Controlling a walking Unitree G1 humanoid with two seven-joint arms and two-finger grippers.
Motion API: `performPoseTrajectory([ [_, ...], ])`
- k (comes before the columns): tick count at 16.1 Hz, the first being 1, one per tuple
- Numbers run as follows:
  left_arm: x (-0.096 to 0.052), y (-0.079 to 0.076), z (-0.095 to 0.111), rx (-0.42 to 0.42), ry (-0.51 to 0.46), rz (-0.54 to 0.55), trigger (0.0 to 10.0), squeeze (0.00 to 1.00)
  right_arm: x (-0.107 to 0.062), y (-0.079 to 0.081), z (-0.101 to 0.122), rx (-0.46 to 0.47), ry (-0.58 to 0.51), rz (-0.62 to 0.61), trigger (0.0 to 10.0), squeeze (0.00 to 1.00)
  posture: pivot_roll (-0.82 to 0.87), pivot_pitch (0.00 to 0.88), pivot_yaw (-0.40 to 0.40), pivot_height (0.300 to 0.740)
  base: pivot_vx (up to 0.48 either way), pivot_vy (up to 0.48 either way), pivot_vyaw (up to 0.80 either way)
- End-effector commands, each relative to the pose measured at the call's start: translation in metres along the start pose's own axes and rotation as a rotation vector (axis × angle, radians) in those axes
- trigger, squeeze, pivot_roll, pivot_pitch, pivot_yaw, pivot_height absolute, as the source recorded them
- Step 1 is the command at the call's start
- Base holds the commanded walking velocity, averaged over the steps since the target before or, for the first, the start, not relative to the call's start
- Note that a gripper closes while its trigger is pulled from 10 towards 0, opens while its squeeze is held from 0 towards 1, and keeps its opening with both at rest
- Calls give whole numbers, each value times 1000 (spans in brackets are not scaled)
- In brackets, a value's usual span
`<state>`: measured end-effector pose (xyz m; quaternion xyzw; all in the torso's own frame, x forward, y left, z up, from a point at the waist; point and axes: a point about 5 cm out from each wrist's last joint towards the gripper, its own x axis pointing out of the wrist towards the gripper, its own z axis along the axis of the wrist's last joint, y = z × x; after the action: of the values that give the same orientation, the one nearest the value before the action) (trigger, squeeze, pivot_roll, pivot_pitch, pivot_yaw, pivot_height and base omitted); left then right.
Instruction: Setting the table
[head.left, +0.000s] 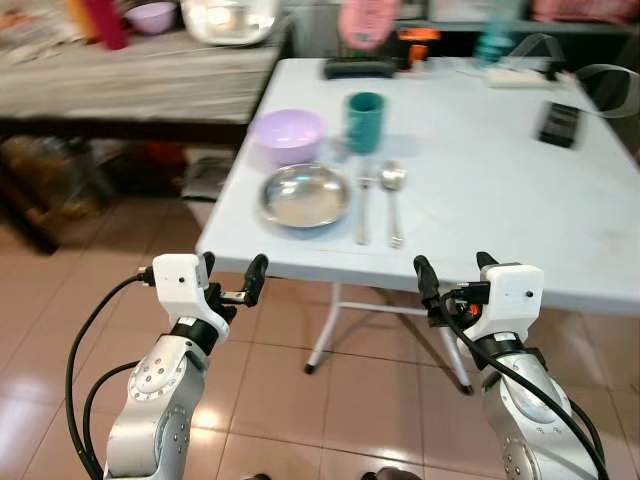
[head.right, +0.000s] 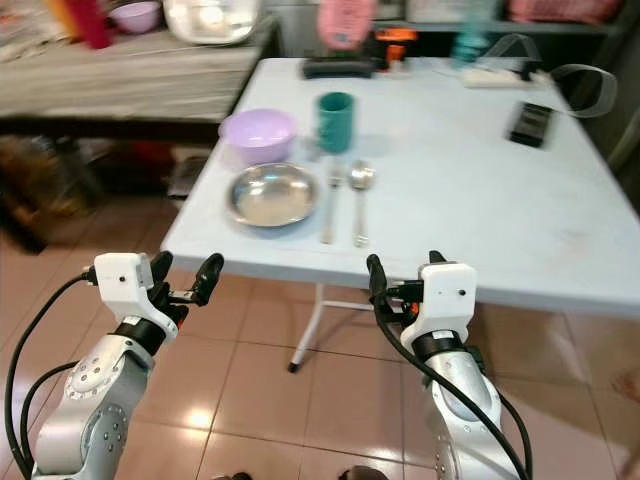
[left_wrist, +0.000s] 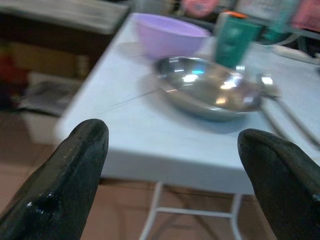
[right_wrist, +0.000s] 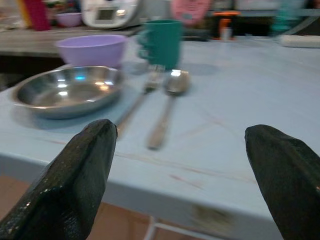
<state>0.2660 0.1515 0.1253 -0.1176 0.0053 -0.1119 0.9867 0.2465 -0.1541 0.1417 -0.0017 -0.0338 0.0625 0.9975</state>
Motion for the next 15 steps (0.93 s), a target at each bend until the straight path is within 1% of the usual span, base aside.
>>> performPoseTrajectory([
  [1, -3, 6, -1, 4, 9, 24, 10000, 0, 1, 5, 4, -1, -19, 20, 10000, 0, -154, 127, 52, 740, 0, 0, 681],
  [6, -2, 1, -1, -5, 2, 8, 10000, 0, 3, 6, 4, 2, -22, 24, 10000, 0, -156, 129, 49, 740, 0, 0, 630],
  [10, 0, -2, -3, -8, 5, -11, 10000, 0, 4, 6, 5, 8, -22, 18, 10000, 0, -160, 126, 49, 740, 0, 0, 0],
  [15, -1, -4, -7, 3, 16, -27, 10000, 0, 4, 8, 2, -31, 1, -3, 10000, 0, -167, 124, 51, 740, 0, 0, 0],
])
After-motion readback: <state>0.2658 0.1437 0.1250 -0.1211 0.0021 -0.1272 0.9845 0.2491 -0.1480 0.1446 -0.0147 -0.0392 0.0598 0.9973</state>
